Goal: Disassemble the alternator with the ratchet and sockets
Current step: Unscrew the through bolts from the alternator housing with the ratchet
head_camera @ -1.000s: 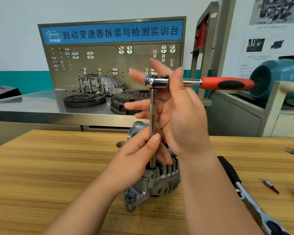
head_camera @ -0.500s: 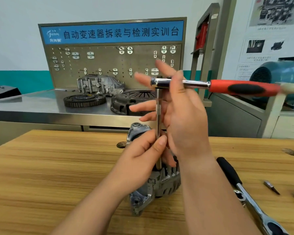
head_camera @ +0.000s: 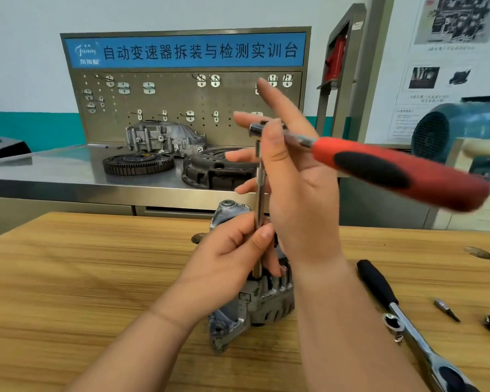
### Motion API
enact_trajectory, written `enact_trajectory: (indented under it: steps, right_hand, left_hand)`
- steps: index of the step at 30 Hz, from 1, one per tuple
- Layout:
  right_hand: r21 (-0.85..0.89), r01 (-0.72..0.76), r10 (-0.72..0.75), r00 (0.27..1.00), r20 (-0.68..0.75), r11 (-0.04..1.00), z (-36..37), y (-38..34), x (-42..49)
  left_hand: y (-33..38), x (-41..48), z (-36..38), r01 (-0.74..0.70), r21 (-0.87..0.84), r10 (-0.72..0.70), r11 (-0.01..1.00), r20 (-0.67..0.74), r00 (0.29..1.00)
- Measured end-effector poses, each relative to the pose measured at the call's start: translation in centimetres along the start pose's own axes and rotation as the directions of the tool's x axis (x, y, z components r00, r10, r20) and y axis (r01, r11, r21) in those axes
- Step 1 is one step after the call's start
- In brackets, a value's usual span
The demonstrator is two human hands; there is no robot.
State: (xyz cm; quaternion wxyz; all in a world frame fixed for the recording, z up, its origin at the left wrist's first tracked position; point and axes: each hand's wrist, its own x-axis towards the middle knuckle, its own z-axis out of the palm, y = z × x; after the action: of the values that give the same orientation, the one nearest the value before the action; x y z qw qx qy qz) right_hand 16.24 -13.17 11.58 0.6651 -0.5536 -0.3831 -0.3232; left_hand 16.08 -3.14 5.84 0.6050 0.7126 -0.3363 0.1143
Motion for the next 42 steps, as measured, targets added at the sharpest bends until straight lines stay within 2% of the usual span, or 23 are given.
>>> enact_trajectory:
  steps: [2,4,6,9,11,12,13,15,18,21,23,25,27,29,31,35,37,39,42]
  right_hand:
    - [0.125,-0.129,0.132,0.991,-0.014,0.984,0.3,0.1,-0.1]
    - [0.222,-0.23,0.241,0.97,-0.023,0.947,0.4,0.1,-0.1]
    - [0.209,-0.254,0.27,0.962,-0.048,0.944,0.4,0.2,-0.1]
    - [0.063,-0.124,0.129,0.988,-0.08,0.99,0.5,-0.2,-0.1]
    - [-0.097,0.041,-0.044,0.999,-0.021,0.994,0.2,-0.4,0.1]
    - [-0.151,0.089,-0.084,0.996,0.038,0.985,0.1,-0.5,0.2]
    - [-0.155,0.088,-0.076,0.993,0.086,0.984,0.1,-0.5,0.3]
    - [-0.039,0.004,0.001,0.993,0.121,0.999,0.3,-0.4,0.3]
    - [0.159,-0.158,0.153,0.987,0.046,0.975,0.6,0.0,0.0]
    - [0.267,-0.285,0.289,0.957,0.025,0.921,0.4,0.6,0.0]
    - [0.214,-0.252,0.259,0.966,-0.008,0.944,0.4,0.8,0.0]
    - [0.15,-0.147,0.152,0.988,-0.027,0.978,0.5,0.6,0.0]
    - [0.084,-0.028,0.028,1.0,0.007,0.996,0.2,0.3,0.1]
    - [0.056,0.023,-0.027,0.996,0.084,0.998,0.0,0.1,0.3]
    - [0.104,-0.03,0.021,0.996,0.085,0.994,0.2,0.0,0.3]
    - [0.285,-0.201,0.196,0.979,0.048,0.937,0.4,0.4,-0.1]
    - [0.285,-0.244,0.241,0.969,0.046,0.927,0.4,0.5,-0.1]
    - [0.238,-0.211,0.208,0.977,0.035,0.948,0.4,0.5,0.0]
    - [0.13,-0.056,0.054,0.998,0.018,0.99,0.4,0.1,0.1]
  left_hand:
    - [0.2,-0.1,-0.2,0.015,-0.082,-0.014,0.997,0.013,1.0]
    - [0.5,-0.1,-0.2,0.02,-0.084,-0.017,0.996,0.026,1.0]
    - [0.4,0.0,0.0,0.02,-0.032,-0.019,0.999,0.022,1.0]
    - [0.2,0.0,0.0,0.031,0.01,-0.031,0.999,-0.03,0.999]
    - [0.2,0.1,0.2,0.03,0.044,-0.027,0.999,-0.057,0.998]
    - [0.0,0.1,0.3,0.028,0.055,-0.024,0.998,-0.073,0.997]
    - [0.0,0.0,0.3,0.029,0.06,-0.024,0.998,-0.08,0.997]
    - [0.1,-0.1,0.2,0.022,0.004,-0.022,1.0,-0.061,0.998]
    - [-0.3,-0.1,-0.3,0.001,-0.121,0.0,0.993,0.007,1.0]
    - [-0.4,-0.1,-0.3,-0.008,-0.106,0.01,0.994,0.02,1.0]
    - [-0.4,0.0,-0.2,-0.007,-0.052,0.007,0.999,0.0,1.0]
    - [-0.8,0.2,-0.2,0.001,-0.02,-0.002,1.0,-0.017,1.0]
    - [-0.7,0.2,-0.1,0.001,0.032,0.0,0.999,-0.035,0.999]
    - [-0.6,0.1,0.0,0.009,0.107,-0.001,0.994,-0.069,0.998]
    - [-0.4,0.1,0.0,-0.01,0.099,0.016,0.995,-0.057,0.998]
    - [-0.3,0.0,-0.4,-0.015,-0.034,0.015,0.999,-0.001,1.0]
    - [-0.3,0.0,-0.4,-0.016,-0.053,0.017,0.998,0.012,1.0]
    - [-0.4,0.1,-0.4,-0.008,-0.052,0.008,0.999,0.001,1.0]
    - [-0.6,0.2,-0.5,0.011,-0.02,-0.011,1.0,-0.009,1.0]
